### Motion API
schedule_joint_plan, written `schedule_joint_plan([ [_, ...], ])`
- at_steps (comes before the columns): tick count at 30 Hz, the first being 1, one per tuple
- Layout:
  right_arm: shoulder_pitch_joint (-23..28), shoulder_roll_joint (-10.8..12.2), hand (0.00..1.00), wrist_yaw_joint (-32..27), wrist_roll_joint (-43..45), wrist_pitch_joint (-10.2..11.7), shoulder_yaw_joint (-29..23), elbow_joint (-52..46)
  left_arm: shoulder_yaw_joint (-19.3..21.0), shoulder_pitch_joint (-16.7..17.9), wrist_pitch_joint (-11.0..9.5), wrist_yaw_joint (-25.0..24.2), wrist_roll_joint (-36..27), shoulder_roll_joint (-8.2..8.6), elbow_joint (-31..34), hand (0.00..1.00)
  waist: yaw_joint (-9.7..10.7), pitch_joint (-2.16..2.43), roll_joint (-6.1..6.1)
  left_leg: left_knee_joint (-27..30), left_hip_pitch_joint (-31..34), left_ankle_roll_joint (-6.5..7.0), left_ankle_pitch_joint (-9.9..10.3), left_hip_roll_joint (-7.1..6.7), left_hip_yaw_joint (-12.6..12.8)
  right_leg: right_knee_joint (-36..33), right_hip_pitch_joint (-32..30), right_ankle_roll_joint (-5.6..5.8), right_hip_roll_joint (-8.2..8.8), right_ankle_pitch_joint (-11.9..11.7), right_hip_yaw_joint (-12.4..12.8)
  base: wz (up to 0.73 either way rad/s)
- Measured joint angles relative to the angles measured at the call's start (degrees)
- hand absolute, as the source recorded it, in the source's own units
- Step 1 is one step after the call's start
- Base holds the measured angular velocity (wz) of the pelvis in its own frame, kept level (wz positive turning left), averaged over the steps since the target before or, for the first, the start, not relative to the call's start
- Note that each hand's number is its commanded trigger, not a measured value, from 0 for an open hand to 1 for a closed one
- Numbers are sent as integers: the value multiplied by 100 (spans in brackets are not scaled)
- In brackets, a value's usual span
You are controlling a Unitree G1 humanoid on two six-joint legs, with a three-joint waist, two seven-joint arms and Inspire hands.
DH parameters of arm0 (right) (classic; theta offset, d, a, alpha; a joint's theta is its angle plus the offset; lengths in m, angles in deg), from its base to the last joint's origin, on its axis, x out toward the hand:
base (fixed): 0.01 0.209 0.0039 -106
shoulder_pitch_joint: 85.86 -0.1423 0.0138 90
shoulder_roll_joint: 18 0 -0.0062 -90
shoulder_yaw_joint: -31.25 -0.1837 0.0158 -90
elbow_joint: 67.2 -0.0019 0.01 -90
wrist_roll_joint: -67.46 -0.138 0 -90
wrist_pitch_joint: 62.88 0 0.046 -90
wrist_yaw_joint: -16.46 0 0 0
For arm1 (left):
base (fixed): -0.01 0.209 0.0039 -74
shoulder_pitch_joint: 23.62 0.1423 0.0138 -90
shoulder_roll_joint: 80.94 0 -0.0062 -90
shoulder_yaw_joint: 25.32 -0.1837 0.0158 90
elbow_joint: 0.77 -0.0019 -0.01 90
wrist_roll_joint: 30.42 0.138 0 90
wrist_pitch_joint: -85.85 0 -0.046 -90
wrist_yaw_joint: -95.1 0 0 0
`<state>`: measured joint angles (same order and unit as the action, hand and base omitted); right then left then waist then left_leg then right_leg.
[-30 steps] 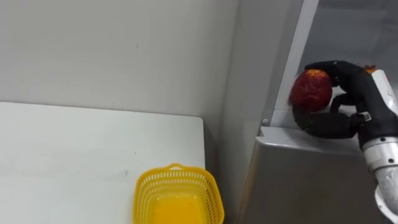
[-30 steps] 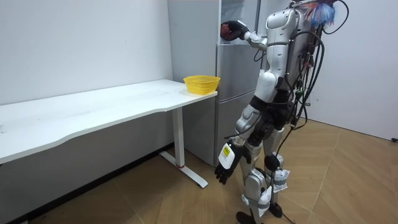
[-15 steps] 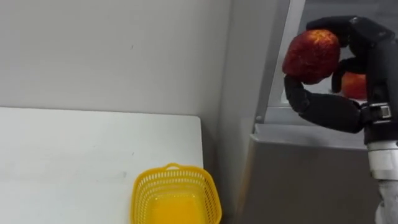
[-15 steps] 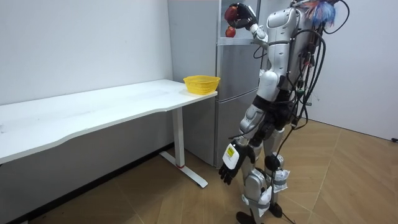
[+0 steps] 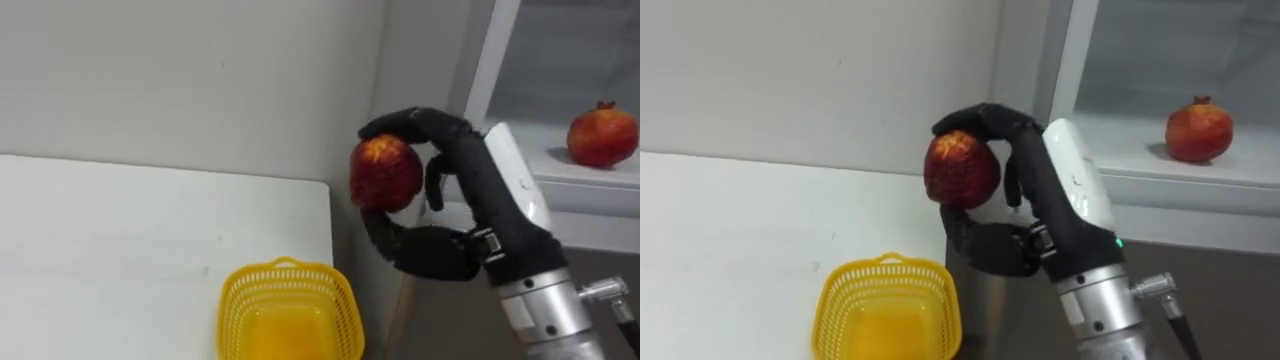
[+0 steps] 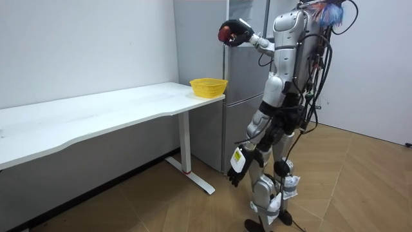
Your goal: Retrieve from the upper fridge
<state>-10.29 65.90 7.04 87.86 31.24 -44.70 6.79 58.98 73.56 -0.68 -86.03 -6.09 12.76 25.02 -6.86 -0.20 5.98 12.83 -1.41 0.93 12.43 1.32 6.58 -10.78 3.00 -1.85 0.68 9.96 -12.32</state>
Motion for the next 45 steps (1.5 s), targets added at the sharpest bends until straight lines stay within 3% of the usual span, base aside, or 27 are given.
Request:
schedule_joint_plan([
  [4, -2, -1, 100, 216, 92, -20, 113, 180, 1, -34, 4, -108, 1, -32, 4, 0, -111, 1, 28, 18, 90, 13, 11, -12, -79, -3, -11, 4, 25, -2, -150, 15],
  [11, -138, -2, 100, 571, 715, -100, 155, 1092, -2, -96, 26, -237, 25, -48, 6, 0, -269, -61, 134, 87, 189, 12, 11, -26, -242, -4, -19, 4, 14, -2, -241, 10],
  [27, -588, 10, 100, 755, 794, -175, 524, 3255, -10, -145, 37, -464, 22, -262, -24, 0, -633, -83, 150, 246, 422, 36, -11, -116, -595, -6, -57, 19, 93, 7, -503, 11],
  [28, -600, 10, 96, 754, 794, -175, 524, 3284, -11, -144, 37, -468, 22, -262, -26, 0, -639, -86, 156, 246, 424, 36, -11, -116, -595, -6, -59, 19, 94, 8, -504, 0],
  [29, -624, 10, 11, 742, 820, -175, 550, 3336, -9, -143, 38, -474, 25, -263, -28, 0, -655, -93, 171, 247, 432, 36, -11, -116, -597, -3, -59, 20, 93, 8, -515, 0],
  [30, -634, 10, 0, 739, 843, -176, 562, 3367, -9, -146, 39, -475, 25, -265, -28, 0, -664, -96, 194, 249, 443, 36, -11, -116, -599, 1, -63, 20, 92, 8, -517, 0],
  [36, -636, 11, 0, 627, 914, -179, 598, 3566, -9, -254, 131, -471, 21, -263, -27, 0, -757, -122, 261, 259, 485, 36, -11, -117, -603, 1, -99, 20, 85, 8, -533, 0],
  [45, -644, 14, 0, 620, 917, -233, 606, 3673, -9, -269, 154, -466, 34, -257, -15, 0, -760, -127, 252, 289, 536, 34, -11, -119, -668, 3, -104, 20, 87, 8, -598, 4],
])
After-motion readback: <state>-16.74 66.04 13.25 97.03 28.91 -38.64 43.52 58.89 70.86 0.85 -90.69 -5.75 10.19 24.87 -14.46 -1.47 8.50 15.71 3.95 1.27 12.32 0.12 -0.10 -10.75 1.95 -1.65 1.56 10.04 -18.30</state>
